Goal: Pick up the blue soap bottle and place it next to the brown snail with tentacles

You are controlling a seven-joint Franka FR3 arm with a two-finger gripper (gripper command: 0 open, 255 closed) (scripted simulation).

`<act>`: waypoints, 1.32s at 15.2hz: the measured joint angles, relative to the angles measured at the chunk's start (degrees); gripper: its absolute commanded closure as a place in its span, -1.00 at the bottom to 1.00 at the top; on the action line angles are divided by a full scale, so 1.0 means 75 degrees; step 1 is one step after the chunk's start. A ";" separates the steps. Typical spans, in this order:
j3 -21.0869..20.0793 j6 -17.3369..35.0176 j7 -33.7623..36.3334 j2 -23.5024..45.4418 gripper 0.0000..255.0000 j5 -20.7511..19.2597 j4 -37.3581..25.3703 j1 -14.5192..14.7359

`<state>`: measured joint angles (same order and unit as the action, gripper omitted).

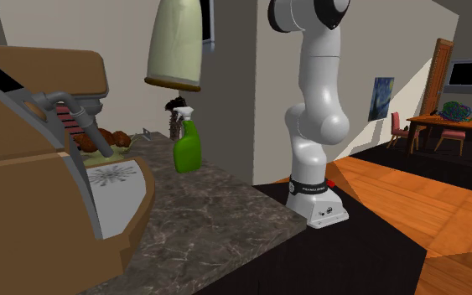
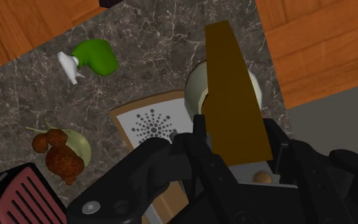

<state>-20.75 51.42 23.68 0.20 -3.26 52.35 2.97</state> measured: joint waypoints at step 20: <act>0.2158 0.1924 -0.3836 -0.0578 1.00 0.0090 0.2325 -0.1821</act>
<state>-4.57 65.85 -5.09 -4.13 -2.59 69.79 -10.69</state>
